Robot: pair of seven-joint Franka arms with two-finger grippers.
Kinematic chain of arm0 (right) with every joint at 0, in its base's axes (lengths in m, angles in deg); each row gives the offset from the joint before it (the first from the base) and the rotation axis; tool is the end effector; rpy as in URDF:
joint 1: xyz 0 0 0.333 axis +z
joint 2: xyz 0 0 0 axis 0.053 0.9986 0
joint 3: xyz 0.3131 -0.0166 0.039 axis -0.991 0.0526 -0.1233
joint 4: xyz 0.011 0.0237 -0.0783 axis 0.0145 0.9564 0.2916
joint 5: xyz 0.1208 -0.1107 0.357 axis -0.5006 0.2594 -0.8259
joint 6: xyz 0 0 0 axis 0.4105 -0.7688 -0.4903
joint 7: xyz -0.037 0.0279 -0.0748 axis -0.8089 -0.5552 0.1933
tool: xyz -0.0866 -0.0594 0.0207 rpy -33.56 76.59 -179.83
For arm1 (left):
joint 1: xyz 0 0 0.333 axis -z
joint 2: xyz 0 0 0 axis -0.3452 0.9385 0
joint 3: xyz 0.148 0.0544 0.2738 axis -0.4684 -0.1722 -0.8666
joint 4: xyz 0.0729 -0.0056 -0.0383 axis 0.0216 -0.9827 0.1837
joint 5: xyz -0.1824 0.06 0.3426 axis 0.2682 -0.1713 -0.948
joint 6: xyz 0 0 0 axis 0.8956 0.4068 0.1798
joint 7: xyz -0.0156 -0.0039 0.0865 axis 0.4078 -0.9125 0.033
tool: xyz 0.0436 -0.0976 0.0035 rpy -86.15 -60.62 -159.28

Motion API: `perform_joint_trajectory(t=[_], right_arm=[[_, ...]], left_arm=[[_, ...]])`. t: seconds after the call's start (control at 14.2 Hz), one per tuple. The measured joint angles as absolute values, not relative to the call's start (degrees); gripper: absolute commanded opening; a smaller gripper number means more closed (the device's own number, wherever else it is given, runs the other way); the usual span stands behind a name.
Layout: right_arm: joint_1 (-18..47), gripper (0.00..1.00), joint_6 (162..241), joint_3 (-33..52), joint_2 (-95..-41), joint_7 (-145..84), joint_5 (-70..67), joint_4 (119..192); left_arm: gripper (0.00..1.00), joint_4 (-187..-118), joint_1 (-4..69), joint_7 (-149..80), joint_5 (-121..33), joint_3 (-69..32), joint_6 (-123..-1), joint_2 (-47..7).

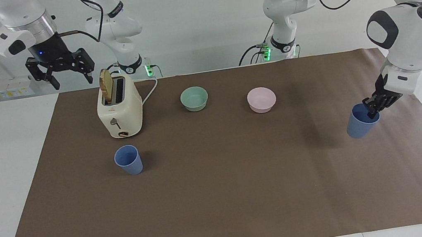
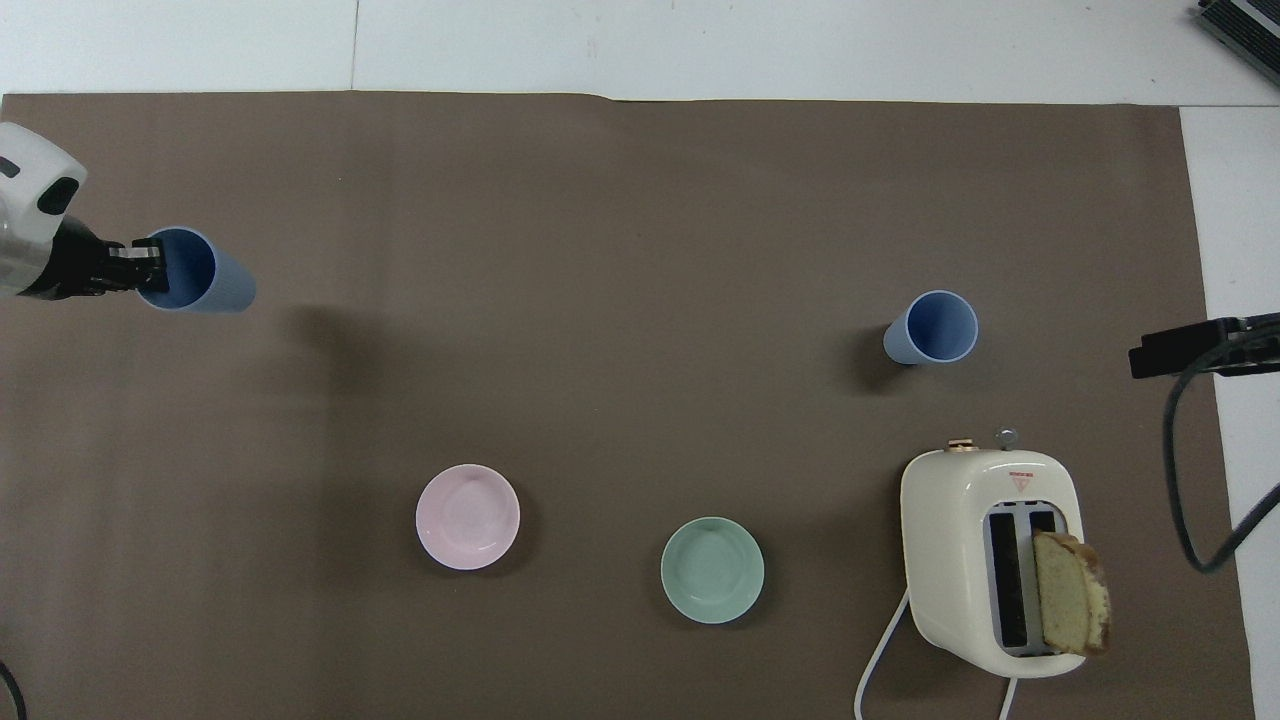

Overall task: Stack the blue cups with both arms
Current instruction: 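Reach the left gripper to the blue cup nearest it and grasp it, then carry the blue cup with the left gripper toward the table center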

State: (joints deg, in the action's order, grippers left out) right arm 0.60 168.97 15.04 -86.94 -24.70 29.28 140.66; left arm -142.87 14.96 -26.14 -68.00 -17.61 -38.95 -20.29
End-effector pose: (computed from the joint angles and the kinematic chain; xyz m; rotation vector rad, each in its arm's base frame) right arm 0.5230 -0.0028 0.6676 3.1383 0.0501 0.0120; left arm 0.6233 0.0141 0.4872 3.0827 0.2468 0.1694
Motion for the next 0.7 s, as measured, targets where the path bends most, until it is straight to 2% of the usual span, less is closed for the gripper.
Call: perform_joint_trajectory(t=[0.21, 0.7], right_arm=[[0.6, 1.0, 169.0, 15.0, -86.9, -24.7, 29.3, 140.7], [0.6, 1.0, 169.0, 15.0, -86.9, -24.7, 29.3, 140.7]], left_arm=[[0.0, -141.1, 20.1, -37.7, -68.0, -15.1, -37.2, -21.0], [0.0, -141.4, 38.2, -59.6, -68.2, -14.5, -38.2, -19.6]])
